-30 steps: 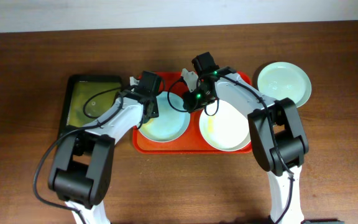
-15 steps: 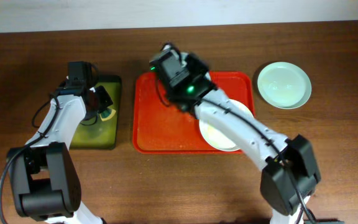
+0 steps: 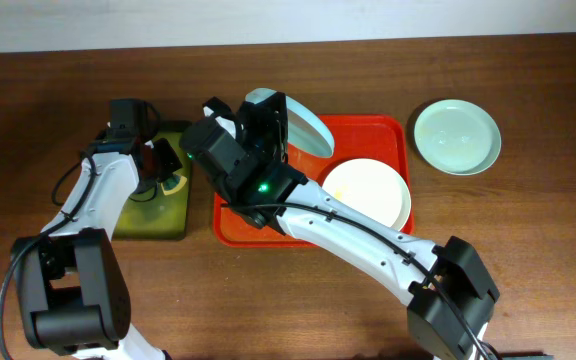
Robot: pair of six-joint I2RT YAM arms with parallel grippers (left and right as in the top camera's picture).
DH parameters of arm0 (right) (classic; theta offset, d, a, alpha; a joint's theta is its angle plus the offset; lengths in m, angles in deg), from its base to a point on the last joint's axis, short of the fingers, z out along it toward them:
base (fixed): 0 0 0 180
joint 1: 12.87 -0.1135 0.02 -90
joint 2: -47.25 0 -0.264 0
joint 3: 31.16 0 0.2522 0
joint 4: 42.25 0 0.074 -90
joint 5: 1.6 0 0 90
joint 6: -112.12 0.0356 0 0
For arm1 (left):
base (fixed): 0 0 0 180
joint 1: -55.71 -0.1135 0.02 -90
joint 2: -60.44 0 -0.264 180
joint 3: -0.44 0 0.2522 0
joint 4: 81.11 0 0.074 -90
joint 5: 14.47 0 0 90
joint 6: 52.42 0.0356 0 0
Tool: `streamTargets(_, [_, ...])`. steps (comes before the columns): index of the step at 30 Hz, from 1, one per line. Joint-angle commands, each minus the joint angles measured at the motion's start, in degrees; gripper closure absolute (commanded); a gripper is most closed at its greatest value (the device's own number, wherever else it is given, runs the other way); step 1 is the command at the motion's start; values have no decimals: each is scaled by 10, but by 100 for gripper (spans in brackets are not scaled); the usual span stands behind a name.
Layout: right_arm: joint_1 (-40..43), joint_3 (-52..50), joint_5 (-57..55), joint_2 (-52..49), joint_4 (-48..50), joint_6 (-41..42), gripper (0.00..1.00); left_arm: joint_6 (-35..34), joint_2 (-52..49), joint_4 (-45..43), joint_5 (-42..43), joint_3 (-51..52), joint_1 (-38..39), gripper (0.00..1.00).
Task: Clean dirty plates on tray and stack at the side
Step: 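Lift the blue plate with the right gripper and stack it on the first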
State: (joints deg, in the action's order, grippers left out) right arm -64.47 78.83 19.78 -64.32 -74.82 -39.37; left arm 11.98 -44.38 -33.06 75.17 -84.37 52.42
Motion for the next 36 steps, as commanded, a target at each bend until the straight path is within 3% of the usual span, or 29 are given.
streamTargets(1, [-2,9,-22,12,2,2,96,-5,-4,-1,6,3,1,100])
streamTargets(4, [2,9,-10,12,-1,45,96,-5,-4,-1,6,3,1,100])
streamTargets(5, [8,9,49,12,-48,98,96,-5,-4,-1,6,3,1,100])
streamTargets(6, [24,9,192,12,-136,145,96,-5,-4,-1,7,3,1,100])
streamTargets(7, [45,9,296,12,-193,145,96,-5,-4,-1,7,3,1,100])
streamTargets(8, [60,9,263,12,-198,145,96,-5,-4,-1,7,3,1,100])
streamTargets(10, [83,9,40,13,-69,162,96,-5,-4,-1,7,3,1,100])
streamTargets(12, [96,9,82,13,-56,183,96,-5,-4,-1,7,3,1,100])
streamTargets(13, [104,9,277,13,-157,226,96,-5,-4,-1,7,3,1,100])
streamTargets(15, [129,9,428,12,-230,235,96,-5,-4,-1,7,3,1,100])
streamTargets(17, [200,9,430,15,-207,441,96,-5,-4,-1,7,3,1,100])
streamTargets(18, [260,9,499,16,-204,523,96,-5,-4,-1,7,3,1,100])
streamTargets(20, [396,9,770,15,-201,574,96,-5,-4,-1,7,3,1,100])
streamTargets(22, [514,8,923,15,-201,597,96,-5,-4,-1,7,3,1,100])
streamTargets(27, [705,-42,885,11,-230,612,96,-5,-4,-1,7,3,1,100])
streamTargets(30, [766,-114,814,8,-188,692,96,-5,-4,-1,11,3,1,100])
streamTargets(33, [790,-191,814,6,-106,695,95,-5,-4,-1,11,3,1,100])
streamTargets(36, [790,-194,817,6,-101,695,71,-5,-4,-1,11,3,1,100])
